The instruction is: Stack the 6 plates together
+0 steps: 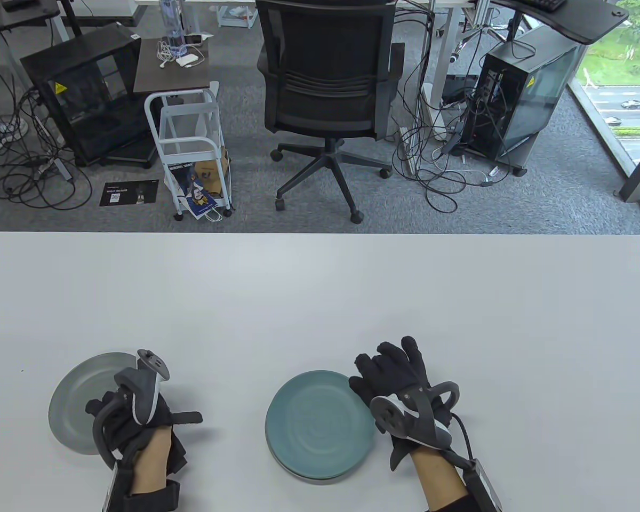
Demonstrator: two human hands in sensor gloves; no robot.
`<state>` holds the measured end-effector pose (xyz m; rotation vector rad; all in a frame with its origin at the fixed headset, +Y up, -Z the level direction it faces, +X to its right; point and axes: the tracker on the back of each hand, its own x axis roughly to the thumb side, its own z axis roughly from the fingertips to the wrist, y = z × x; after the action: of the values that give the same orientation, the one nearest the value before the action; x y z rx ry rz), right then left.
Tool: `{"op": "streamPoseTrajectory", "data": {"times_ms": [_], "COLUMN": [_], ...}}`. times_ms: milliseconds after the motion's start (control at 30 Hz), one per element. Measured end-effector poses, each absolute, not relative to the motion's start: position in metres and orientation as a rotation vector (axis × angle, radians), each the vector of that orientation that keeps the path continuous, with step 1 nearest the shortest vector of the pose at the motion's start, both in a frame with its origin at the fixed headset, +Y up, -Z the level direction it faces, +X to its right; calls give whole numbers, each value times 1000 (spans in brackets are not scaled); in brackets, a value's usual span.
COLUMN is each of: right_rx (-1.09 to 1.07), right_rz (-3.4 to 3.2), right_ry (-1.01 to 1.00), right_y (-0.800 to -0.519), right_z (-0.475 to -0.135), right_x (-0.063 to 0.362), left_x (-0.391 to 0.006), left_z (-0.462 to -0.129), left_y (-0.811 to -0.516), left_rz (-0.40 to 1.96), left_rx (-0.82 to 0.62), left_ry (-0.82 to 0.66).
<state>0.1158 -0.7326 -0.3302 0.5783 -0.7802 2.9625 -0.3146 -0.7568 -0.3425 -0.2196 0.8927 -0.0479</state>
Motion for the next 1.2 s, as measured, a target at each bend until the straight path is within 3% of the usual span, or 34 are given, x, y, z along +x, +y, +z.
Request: {"op": "streamPoseTrajectory", "data": {"times_ms": [433, 867, 1200], "right_rx": [570, 491, 445], "right_rz": [2957, 2969, 2952], "right_ry": [-780, -743, -712], "right_y": [-733, -733, -732], "right_z": [-330, -332, -334], "right_x": [116, 118, 119], "left_x": [-300, -219, -184], "left_z": [-333, -324, -315], "left_y": [-734, -719, -715], "left_rz": [-64, -133, -130], "left_rx": [135, 393, 452], "left_ry": [828, 442, 268]}}
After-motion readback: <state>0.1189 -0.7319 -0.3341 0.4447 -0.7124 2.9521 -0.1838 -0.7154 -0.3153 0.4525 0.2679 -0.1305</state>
